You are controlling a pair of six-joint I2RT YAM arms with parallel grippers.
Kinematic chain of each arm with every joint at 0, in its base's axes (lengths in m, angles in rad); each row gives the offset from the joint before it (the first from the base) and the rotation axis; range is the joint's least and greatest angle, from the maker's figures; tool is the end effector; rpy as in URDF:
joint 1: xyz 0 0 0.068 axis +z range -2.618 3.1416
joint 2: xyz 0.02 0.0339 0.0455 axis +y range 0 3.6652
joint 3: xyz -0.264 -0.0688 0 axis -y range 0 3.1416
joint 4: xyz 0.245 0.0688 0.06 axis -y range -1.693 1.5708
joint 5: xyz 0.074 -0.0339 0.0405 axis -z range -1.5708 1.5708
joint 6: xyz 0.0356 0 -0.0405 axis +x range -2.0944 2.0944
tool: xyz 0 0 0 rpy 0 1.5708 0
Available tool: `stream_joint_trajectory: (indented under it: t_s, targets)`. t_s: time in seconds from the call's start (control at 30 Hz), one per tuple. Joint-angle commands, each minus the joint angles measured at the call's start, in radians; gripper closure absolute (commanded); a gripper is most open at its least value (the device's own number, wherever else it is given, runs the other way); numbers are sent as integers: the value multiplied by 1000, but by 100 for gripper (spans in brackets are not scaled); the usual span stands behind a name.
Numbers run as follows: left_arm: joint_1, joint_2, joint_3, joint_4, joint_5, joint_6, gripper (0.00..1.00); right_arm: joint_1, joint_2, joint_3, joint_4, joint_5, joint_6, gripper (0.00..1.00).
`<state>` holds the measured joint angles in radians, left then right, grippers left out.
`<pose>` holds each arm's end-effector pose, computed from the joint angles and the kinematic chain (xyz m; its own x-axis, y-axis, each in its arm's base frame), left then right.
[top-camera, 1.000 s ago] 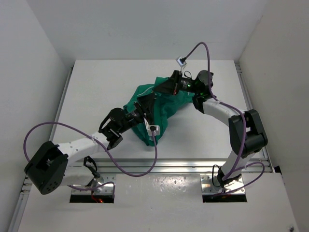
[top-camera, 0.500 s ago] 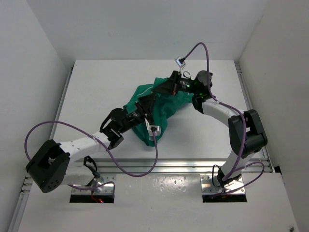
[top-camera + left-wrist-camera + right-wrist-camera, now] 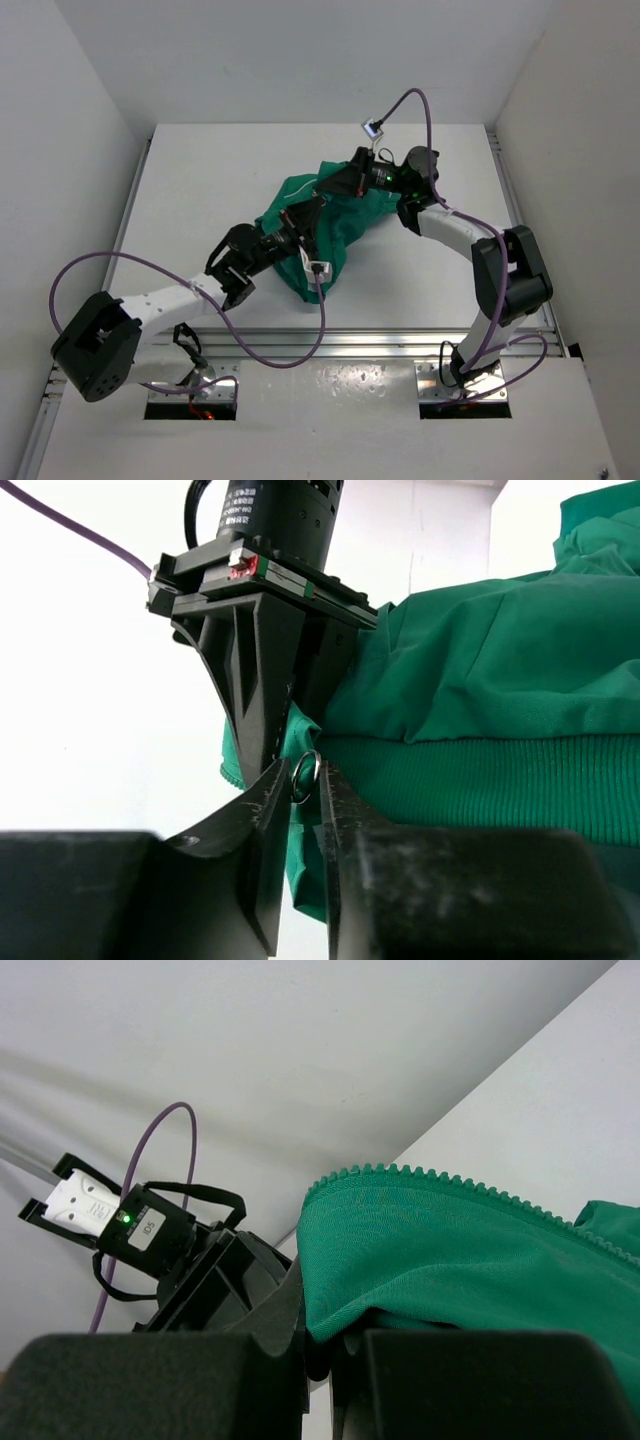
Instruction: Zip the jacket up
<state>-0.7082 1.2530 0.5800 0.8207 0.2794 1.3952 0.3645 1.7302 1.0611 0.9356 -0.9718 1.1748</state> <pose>0.2014 -0.1854 0.2744 0.8392 0.5274 -0.1328 0.0354 0.1908 0.9810 0.3465 0.1637 0.2940 -0.7773 0.2602 -0.5728 -0.5917 0.0070 0.8061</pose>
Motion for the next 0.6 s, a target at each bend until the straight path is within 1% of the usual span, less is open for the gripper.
stream_joint_trajectory:
  t_s: [0.0, 0.1, 0.13, 0.23, 0.3, 0.37, 0.4, 0.43, 0.53, 0.57]
  targets:
    - [-13, -50, 21, -9, 27, -1, 78, 11, 2, 34, 74, 4, 2, 100]
    - [-13, -72, 21, -43, 37, -12, 82, 11, 6, 39, 72, 5, -1, 100]
    - [-13, -72, 21, -43, 37, -22, 88, 10, 5, 39, 72, 4, 3, 100]
    - [-13, -93, 21, -71, 37, -44, 99, 7, 9, 39, 71, 2, -7, 100]
    - [-13, -104, 33, -112, 37, -55, 100, 8, 5, 39, 68, -2, -20, 100]
    - [6, -125, 58, -152, 37, -158, 100, 10, 9, 39, 68, -4, -26, 100]
    - [6, -125, 73, -178, 37, -159, 100, 10, 9, 37, 71, -8, -32, 100]
    - [18, -135, 92, -204, 47, -232, 100, 7, 8, 36, 69, -13, -33, 100]
    - [41, -135, 176, -290, 56, -364, 100, 8, 5, 25, 77, -19, -40, 100]
    - [56, -126, 201, -319, 57, -434, 100, 10, 3, 22, 75, -21, -44, 100]
